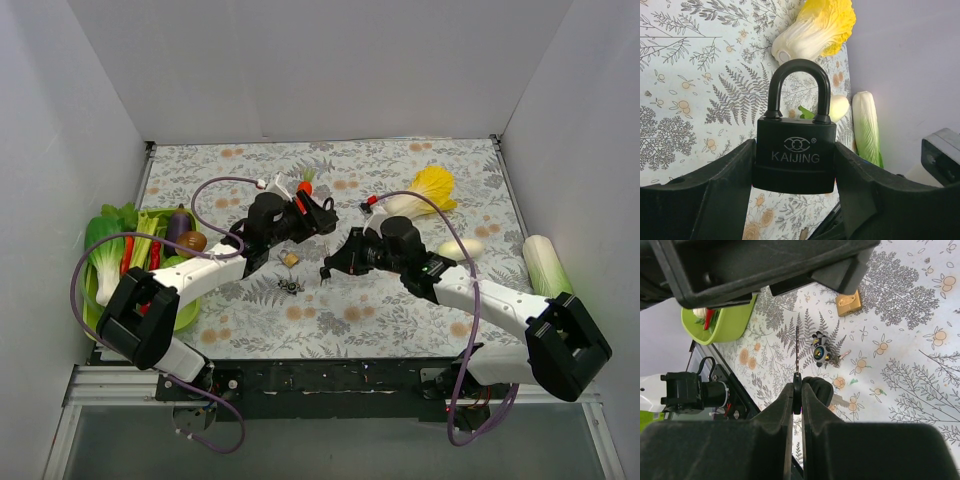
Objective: Unlock with the key
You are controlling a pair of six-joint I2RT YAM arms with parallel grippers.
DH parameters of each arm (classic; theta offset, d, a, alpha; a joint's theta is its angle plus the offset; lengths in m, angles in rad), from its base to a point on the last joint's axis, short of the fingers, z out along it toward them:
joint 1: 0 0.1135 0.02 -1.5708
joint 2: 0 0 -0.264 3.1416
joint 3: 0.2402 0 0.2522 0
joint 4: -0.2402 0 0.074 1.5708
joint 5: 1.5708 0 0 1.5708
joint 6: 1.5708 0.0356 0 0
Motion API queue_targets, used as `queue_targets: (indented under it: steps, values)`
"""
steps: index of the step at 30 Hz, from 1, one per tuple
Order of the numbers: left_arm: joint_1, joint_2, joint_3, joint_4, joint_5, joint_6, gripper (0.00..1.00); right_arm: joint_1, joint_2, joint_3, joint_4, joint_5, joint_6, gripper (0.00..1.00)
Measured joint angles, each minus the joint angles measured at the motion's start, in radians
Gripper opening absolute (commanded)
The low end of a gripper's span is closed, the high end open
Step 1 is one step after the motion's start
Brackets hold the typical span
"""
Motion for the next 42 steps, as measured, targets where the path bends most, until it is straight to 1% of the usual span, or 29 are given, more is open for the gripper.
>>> queue_targets:
  steps: [8, 19, 42]
  values:
    - [-0.033, -0.004, 0.000, -0.003, -0.040, 0.047, 0.00, -0.039, 0.007, 0.009, 0.000, -0.011, 0.003, 0.01]
    - [-0.075, -0.011, 0.000, -0.006, -0.090, 0.096, 0.00, -0.051, 0.048, 0.024, 0.000, -0.025, 0.004, 0.01]
    - [-0.091, -0.011, 0.000, -0.008, -0.123, 0.116, 0.00, -0.078, 0.048, 0.024, 0.000, -0.025, 0.004, 0.01]
